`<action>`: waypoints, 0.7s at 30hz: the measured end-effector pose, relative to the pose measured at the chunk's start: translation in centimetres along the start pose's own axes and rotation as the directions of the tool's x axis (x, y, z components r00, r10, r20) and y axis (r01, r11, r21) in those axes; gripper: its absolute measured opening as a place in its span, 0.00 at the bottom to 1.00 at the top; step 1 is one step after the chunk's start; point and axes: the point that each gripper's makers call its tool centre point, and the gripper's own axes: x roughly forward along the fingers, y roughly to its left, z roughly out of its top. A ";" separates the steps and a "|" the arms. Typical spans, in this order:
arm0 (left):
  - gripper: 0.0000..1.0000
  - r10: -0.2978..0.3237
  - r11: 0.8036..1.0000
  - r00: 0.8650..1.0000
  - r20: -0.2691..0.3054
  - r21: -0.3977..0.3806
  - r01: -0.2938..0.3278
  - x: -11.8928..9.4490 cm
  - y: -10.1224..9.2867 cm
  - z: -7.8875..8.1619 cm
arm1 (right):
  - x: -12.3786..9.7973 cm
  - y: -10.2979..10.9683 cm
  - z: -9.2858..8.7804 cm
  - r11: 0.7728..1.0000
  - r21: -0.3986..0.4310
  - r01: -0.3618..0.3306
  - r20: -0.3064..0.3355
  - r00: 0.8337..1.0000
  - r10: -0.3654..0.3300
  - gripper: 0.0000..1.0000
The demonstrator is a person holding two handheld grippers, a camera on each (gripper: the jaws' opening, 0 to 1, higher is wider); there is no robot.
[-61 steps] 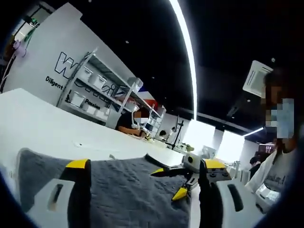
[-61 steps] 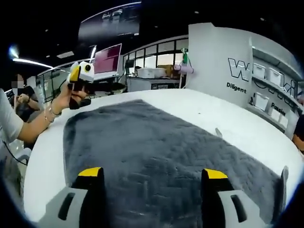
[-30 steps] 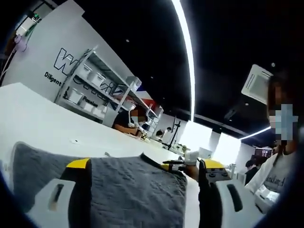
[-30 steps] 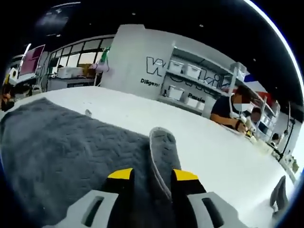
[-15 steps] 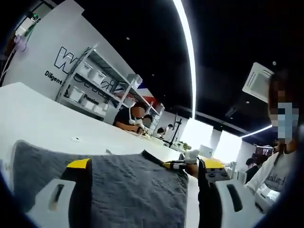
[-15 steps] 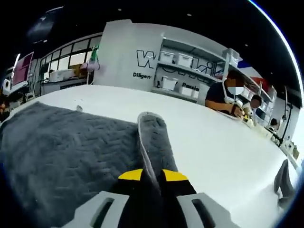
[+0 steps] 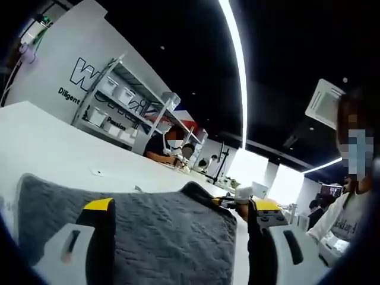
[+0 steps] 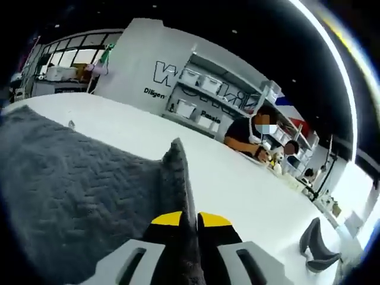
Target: Fold the towel on the table until its edges align and the towel forms a compact rectangular stack.
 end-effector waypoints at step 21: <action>0.97 0.022 1.000 1.000 -0.015 -0.016 -0.022 0.1 0.8 -0.4 | 4.3 -2.3 -2.0 0.945 -0.306 0.113 -0.079 0.986 -0.144 0.11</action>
